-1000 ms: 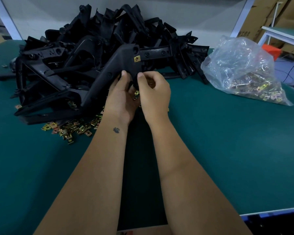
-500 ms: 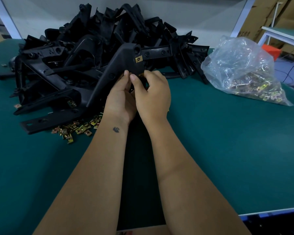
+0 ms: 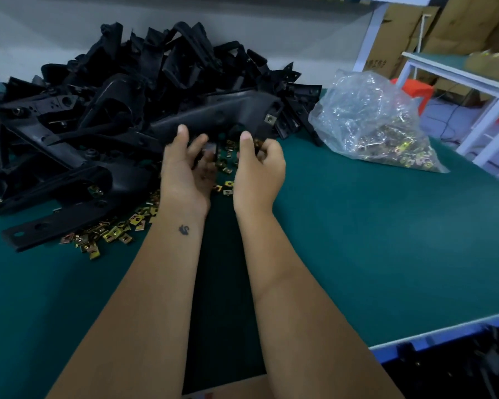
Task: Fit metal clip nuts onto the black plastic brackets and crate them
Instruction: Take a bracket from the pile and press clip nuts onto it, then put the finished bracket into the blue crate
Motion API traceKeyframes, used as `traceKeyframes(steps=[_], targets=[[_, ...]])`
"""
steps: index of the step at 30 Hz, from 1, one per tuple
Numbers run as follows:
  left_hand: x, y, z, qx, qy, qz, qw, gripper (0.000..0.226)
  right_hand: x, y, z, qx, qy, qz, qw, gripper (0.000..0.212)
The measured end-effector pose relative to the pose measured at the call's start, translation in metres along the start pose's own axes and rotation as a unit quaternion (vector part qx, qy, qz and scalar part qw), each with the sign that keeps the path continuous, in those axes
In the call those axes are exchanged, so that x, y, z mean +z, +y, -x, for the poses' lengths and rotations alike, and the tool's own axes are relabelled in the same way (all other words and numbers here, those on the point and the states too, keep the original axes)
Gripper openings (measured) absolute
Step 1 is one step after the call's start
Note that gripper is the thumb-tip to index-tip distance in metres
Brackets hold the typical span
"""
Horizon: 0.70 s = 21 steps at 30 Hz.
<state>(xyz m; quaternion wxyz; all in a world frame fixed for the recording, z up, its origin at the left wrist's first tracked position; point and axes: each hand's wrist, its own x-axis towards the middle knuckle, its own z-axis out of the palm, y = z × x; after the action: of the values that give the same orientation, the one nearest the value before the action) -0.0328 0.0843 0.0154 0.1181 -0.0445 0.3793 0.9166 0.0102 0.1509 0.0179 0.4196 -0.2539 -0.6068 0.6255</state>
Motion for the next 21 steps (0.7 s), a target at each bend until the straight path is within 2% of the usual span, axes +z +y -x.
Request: traceKeyframes(steps=[1,4,6,8,11,14,17,19,21], targets=[[0.001,-0.001,0.000,0.008,0.021,0.004,1.000,0.033,-0.006,0.000,0.000,0.021,0.001,-0.016,1.000,0.033],[0.010,-0.005,0.009,0.060,0.039,-0.090,0.993,0.009,-0.027,-0.006,0.001,0.043,-0.001,-0.040,0.998,0.033],[0.018,-0.013,0.018,0.120,0.049,-0.165,0.978,0.017,-0.043,-0.012,-0.001,0.046,0.016,-0.063,0.997,0.025],[0.027,-0.024,0.030,0.176,0.037,-0.181,0.967,0.011,-0.063,-0.018,-0.005,0.055,0.044,-0.090,0.993,0.015],[0.048,-0.047,0.052,0.194,0.008,-0.187,0.963,0.024,-0.105,-0.027,-0.011,0.072,0.084,-0.105,0.988,0.010],[0.077,-0.080,0.084,0.184,-0.096,-0.278,0.938,0.015,-0.165,-0.037,-0.017,0.065,0.145,-0.100,0.982,0.019],[0.106,-0.121,0.128,0.148,-0.225,-0.371,0.889,0.015,-0.241,-0.041,-0.020,0.053,0.251,-0.075,0.964,0.025],[0.121,-0.150,0.165,0.135,-0.299,-0.403,0.854,0.018,-0.297,-0.041,-0.015,0.044,0.324,-0.039,0.944,0.025],[0.132,-0.180,0.203,0.142,-0.371,-0.425,0.814,0.010,-0.352,-0.039,-0.001,0.042,0.388,-0.022,0.921,0.028]])
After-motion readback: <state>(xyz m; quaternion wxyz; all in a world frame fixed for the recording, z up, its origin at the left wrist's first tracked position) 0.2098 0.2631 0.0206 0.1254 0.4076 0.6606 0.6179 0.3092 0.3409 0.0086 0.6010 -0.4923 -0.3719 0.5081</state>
